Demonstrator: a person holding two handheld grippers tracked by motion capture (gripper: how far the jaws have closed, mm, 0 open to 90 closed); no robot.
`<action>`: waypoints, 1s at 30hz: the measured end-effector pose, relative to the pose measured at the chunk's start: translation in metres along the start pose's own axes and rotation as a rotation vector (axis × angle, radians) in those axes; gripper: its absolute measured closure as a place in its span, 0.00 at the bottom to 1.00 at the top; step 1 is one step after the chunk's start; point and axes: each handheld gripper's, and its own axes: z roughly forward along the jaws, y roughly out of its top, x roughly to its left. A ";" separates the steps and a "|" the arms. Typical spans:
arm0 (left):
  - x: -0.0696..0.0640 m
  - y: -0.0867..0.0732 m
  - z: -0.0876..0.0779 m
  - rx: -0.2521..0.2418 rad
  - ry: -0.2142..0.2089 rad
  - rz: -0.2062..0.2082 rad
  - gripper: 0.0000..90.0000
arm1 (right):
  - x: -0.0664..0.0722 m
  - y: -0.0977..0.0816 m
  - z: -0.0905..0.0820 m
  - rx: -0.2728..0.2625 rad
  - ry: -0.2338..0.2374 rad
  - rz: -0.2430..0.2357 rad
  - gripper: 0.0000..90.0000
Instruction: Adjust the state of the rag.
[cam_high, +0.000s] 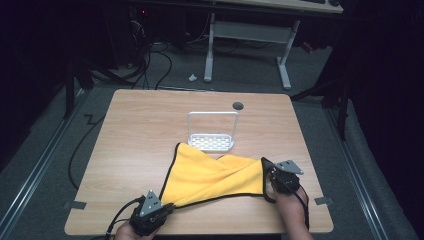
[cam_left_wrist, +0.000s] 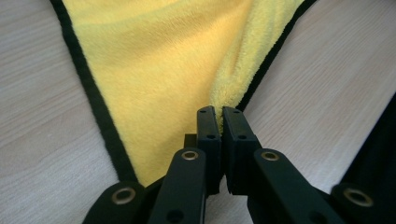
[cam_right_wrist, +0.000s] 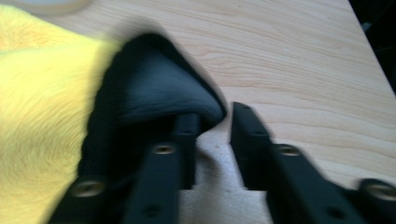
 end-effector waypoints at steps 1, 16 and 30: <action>0.000 -0.001 0.001 0.012 0.005 0.000 0.96 | -0.001 0.000 -0.002 -0.003 0.012 0.016 0.75; -0.005 -0.003 0.006 0.052 -0.053 -0.002 0.94 | 0.006 -0.026 -0.071 -0.038 0.137 0.073 0.61; -0.009 -0.004 0.006 0.051 -0.110 -0.013 0.90 | 0.035 -0.047 -0.073 0.126 0.245 -0.030 0.94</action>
